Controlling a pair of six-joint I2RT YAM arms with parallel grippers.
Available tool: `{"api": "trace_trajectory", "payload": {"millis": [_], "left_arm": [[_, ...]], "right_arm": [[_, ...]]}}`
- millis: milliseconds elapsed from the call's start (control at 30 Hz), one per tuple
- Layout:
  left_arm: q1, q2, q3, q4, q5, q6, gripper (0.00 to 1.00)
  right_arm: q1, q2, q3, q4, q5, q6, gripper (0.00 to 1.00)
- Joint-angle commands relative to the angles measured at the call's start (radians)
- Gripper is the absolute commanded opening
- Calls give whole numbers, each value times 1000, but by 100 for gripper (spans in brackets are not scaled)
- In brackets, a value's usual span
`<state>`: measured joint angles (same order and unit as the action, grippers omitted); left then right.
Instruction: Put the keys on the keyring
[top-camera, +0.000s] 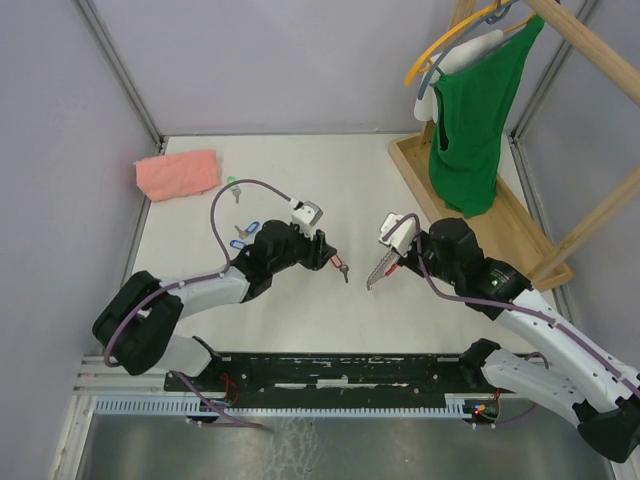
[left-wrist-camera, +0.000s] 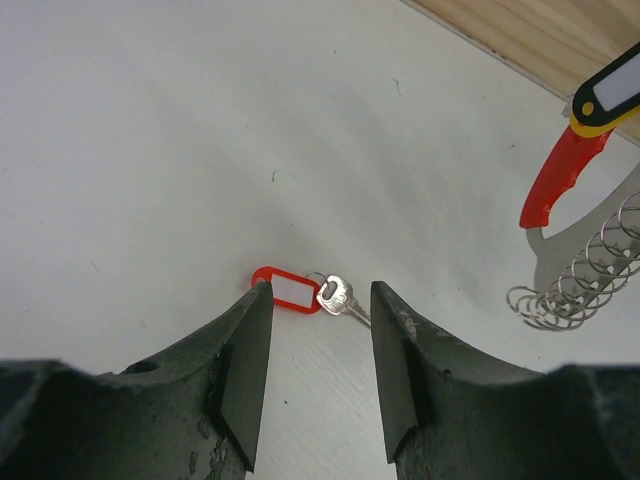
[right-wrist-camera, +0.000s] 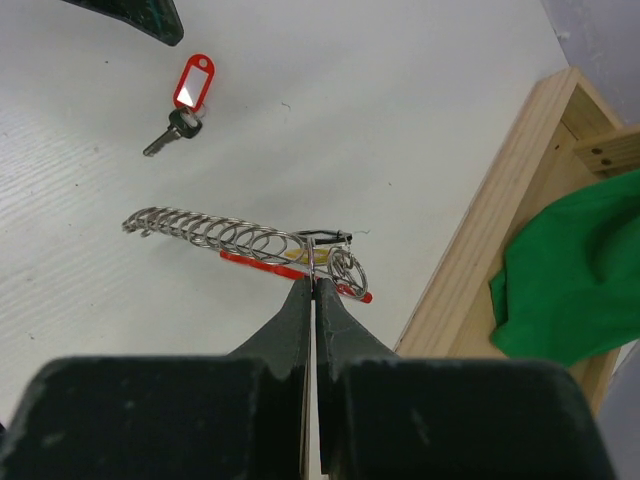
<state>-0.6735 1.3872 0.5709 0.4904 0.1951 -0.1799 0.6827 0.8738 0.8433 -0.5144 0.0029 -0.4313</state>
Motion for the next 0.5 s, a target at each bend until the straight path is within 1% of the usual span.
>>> {"api": "trace_trajectory", "payload": {"millis": [0, 100, 267, 333, 467], "left_arm": [[-73, 96, 122, -118, -121, -97, 51], [-140, 180, 217, -259, -250, -62, 52], [-222, 306, 340, -419, -414, -58, 53], [-243, 346, 378, -465, -466, -57, 54], [-267, 408, 424, -525, -519, -54, 55]], "right_arm": [[2, -48, -28, 58, 74, 16, 0], [2, -72, -51, 82, 79, 22, 0], [3, -101, -71, 103, 111, 27, 0], [3, -111, -79, 110, 118, 30, 0], [5, -122, -92, 124, 120, 36, 0]]}}
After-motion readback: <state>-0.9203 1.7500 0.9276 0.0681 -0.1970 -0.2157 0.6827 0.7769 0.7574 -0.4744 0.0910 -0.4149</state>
